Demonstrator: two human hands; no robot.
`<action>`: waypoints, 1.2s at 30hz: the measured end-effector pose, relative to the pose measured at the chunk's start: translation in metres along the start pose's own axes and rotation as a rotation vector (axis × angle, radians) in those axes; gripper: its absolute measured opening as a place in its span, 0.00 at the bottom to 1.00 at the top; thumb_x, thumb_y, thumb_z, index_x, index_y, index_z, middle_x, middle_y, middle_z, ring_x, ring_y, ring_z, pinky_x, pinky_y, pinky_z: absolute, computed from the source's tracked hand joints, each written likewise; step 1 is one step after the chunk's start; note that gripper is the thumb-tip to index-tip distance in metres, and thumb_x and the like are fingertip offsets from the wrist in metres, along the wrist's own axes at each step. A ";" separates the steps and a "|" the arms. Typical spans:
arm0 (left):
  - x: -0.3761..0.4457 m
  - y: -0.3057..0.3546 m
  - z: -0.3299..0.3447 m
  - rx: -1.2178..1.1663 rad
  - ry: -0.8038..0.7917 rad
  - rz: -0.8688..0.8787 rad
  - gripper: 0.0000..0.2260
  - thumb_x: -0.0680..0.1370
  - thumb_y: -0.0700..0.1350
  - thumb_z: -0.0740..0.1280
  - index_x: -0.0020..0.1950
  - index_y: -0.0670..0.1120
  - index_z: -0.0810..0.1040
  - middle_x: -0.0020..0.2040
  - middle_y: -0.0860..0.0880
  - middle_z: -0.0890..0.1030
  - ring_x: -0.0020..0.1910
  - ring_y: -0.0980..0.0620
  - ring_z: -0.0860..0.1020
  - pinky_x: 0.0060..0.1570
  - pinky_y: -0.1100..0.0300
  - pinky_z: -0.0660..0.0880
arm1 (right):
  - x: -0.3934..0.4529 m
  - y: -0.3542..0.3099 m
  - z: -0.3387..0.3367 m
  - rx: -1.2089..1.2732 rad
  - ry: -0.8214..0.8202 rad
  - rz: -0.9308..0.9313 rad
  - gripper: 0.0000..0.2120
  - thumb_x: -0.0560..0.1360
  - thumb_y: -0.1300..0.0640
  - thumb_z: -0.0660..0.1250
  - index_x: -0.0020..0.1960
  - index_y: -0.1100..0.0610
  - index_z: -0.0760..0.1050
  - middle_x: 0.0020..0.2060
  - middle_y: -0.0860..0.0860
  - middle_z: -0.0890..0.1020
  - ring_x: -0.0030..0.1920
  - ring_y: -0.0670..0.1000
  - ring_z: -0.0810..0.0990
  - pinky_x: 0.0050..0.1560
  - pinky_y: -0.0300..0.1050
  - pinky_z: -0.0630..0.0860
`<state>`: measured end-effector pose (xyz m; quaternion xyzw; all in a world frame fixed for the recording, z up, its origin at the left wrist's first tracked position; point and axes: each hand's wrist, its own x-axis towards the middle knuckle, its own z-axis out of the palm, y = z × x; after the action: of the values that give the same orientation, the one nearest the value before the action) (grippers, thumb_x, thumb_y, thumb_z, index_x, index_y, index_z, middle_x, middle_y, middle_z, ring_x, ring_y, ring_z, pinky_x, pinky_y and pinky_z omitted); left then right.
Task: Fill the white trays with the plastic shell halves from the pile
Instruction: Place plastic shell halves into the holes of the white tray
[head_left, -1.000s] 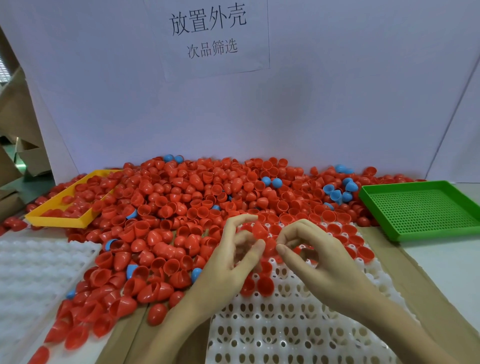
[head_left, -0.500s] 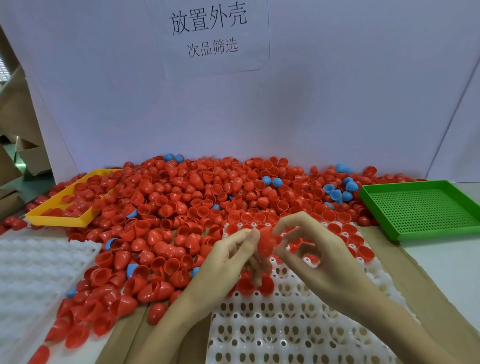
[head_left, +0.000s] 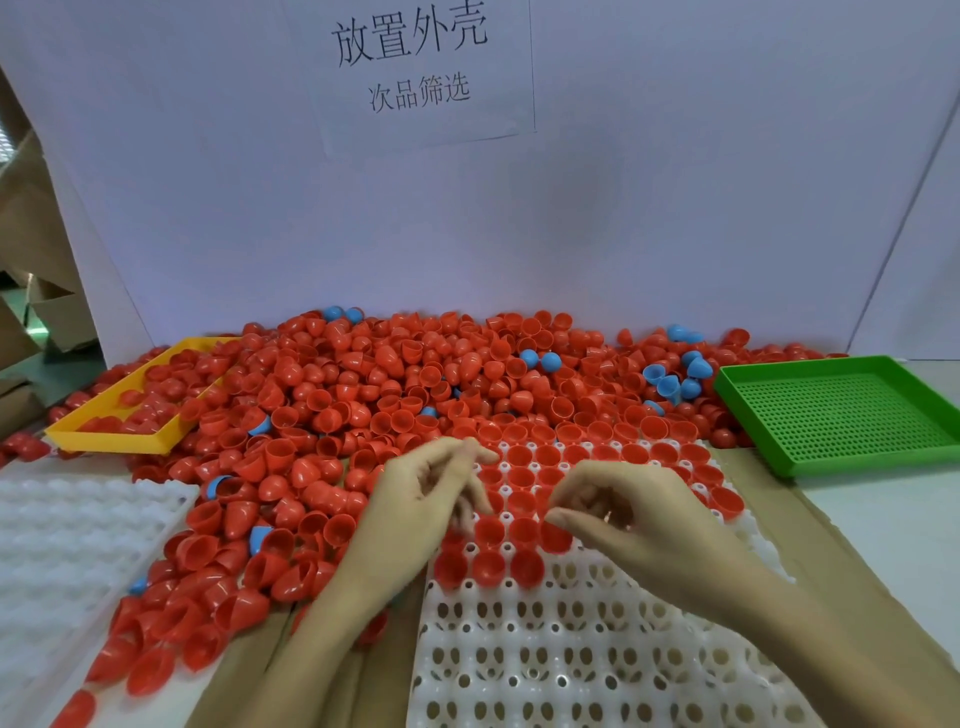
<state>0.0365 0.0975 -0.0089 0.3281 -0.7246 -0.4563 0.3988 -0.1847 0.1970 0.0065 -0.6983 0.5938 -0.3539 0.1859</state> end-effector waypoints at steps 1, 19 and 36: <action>0.003 -0.004 -0.007 0.090 0.104 0.013 0.10 0.85 0.50 0.64 0.54 0.51 0.85 0.40 0.49 0.85 0.34 0.55 0.82 0.39 0.63 0.79 | 0.000 0.002 -0.001 -0.027 -0.078 0.028 0.00 0.78 0.49 0.74 0.48 0.43 0.83 0.40 0.40 0.84 0.41 0.42 0.82 0.40 0.35 0.76; 0.026 -0.069 -0.079 1.158 0.262 -0.231 0.22 0.86 0.56 0.58 0.76 0.47 0.74 0.82 0.44 0.63 0.79 0.44 0.62 0.74 0.46 0.59 | -0.001 0.010 0.005 -0.091 -0.195 0.082 0.02 0.80 0.51 0.72 0.51 0.44 0.81 0.32 0.36 0.79 0.31 0.41 0.75 0.35 0.34 0.73; 0.027 -0.075 -0.082 1.173 0.187 -0.232 0.22 0.87 0.57 0.52 0.82 0.59 0.65 0.86 0.49 0.52 0.81 0.46 0.59 0.76 0.46 0.57 | 0.002 0.012 0.010 -0.152 -0.111 0.083 0.02 0.79 0.52 0.74 0.52 0.47 0.82 0.32 0.44 0.78 0.37 0.39 0.78 0.41 0.33 0.75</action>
<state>0.1042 0.0144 -0.0486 0.6088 -0.7768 0.0096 0.1611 -0.1854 0.1908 -0.0082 -0.7039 0.6359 -0.2606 0.1796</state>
